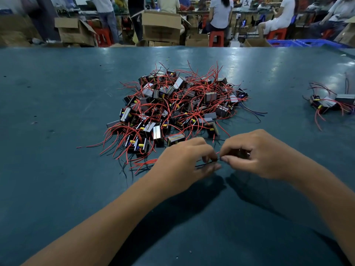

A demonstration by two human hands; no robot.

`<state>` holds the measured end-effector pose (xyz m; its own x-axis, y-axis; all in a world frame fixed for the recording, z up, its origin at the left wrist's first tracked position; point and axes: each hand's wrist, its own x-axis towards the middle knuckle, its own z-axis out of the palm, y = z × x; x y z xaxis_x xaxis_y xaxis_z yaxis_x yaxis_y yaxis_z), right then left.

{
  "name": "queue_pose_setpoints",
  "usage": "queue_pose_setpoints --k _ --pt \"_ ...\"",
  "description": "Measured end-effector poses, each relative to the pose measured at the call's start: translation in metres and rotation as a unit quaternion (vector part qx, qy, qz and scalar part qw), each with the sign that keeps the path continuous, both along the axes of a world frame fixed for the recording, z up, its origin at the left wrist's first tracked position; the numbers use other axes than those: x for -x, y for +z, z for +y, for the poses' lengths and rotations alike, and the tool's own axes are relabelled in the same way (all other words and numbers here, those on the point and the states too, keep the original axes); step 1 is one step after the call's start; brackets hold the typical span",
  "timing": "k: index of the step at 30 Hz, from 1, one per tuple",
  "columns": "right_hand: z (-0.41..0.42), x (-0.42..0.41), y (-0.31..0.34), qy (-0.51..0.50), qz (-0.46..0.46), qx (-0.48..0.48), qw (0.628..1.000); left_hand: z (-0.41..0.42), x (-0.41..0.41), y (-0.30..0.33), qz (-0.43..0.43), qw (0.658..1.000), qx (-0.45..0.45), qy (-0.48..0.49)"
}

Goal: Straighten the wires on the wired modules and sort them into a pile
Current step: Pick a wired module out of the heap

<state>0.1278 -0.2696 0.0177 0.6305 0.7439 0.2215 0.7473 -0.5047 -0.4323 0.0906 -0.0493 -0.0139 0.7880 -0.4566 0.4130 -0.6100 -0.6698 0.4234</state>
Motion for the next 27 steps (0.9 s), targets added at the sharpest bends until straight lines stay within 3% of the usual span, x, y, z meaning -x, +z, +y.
queue_pose_setpoints --k 5,14,27 --pt "-0.0023 0.0006 0.0018 0.009 -0.024 -0.006 1.0 -0.0001 -0.0026 -0.0049 0.021 0.999 0.044 -0.021" --pt "0.0033 0.0072 -0.0002 0.027 -0.189 0.025 0.981 0.003 -0.0013 -0.0017 0.034 0.998 0.052 -0.02" --pt "0.0031 0.0054 -0.0018 0.036 -0.096 0.018 0.995 0.0061 -0.0021 -0.0047 0.037 0.997 0.053 -0.036"
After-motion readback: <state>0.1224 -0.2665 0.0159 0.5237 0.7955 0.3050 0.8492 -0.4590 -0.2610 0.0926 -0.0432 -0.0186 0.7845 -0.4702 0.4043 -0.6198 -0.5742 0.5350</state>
